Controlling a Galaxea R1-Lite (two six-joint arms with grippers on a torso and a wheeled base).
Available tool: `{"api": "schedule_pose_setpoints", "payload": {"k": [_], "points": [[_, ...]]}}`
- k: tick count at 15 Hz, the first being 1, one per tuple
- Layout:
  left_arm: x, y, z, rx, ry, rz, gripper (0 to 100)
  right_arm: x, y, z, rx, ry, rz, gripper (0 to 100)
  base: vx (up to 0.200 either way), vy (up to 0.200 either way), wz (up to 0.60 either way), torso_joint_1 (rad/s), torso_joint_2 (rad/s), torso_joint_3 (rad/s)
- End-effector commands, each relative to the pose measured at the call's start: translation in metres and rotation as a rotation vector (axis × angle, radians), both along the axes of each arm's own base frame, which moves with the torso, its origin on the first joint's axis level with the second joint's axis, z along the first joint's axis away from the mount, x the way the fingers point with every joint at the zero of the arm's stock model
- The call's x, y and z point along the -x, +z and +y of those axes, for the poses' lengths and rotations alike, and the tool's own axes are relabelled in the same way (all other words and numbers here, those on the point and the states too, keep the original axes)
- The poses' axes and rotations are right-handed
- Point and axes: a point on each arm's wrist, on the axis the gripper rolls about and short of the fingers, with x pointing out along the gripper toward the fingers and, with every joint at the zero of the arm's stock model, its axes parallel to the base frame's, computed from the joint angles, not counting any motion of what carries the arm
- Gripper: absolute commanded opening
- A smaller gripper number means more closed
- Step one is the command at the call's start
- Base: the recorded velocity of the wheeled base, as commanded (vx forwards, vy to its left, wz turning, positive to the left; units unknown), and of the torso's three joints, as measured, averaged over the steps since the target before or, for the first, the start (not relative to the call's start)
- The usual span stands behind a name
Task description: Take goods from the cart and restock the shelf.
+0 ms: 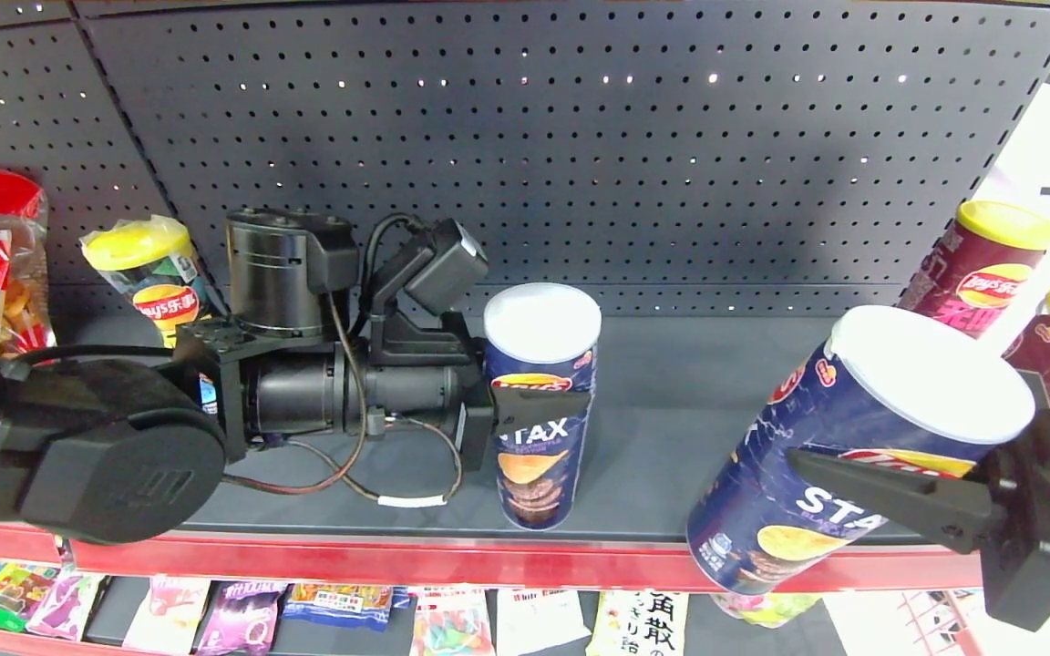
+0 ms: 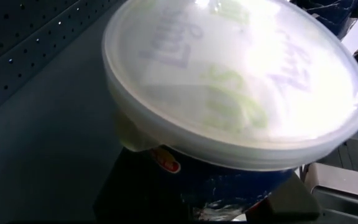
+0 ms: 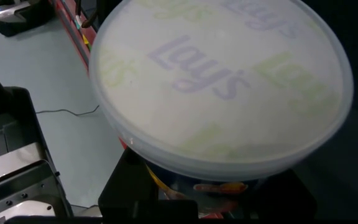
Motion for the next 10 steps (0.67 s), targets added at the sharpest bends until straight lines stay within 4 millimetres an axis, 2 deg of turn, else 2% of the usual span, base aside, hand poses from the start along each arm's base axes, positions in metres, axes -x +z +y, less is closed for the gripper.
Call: {"api": "schedule_pose_setpoints", "payload": {"k": [1,2,6,10], "points": [[0.002,-0.001,-0.001,-0.002,-0.002,0.002,0,0.0,0.0,0.0,-0.001,0.001,-0.003,0,0.0,0.0,0.0,0.0,0.0,0.0],[0.003,-0.003,0.0,-0.008,0.0,0.009,100,0.0,0.0,0.0,-0.001,0.001,-0.002,0,0.0,0.0,0.0,0.0,0.0,0.0],[0.008,-0.005,0.005,-0.013,0.009,0.019,100,-0.002,0.002,0.002,-0.002,0.0,-0.004,0,0.0,0.0,0.0,0.0,0.0,0.0],[0.015,-0.007,0.011,-0.025,0.031,0.029,100,-0.015,0.013,0.01,-0.011,-0.005,-0.018,0,0.0,0.0,0.0,0.0,0.0,0.0]]}}
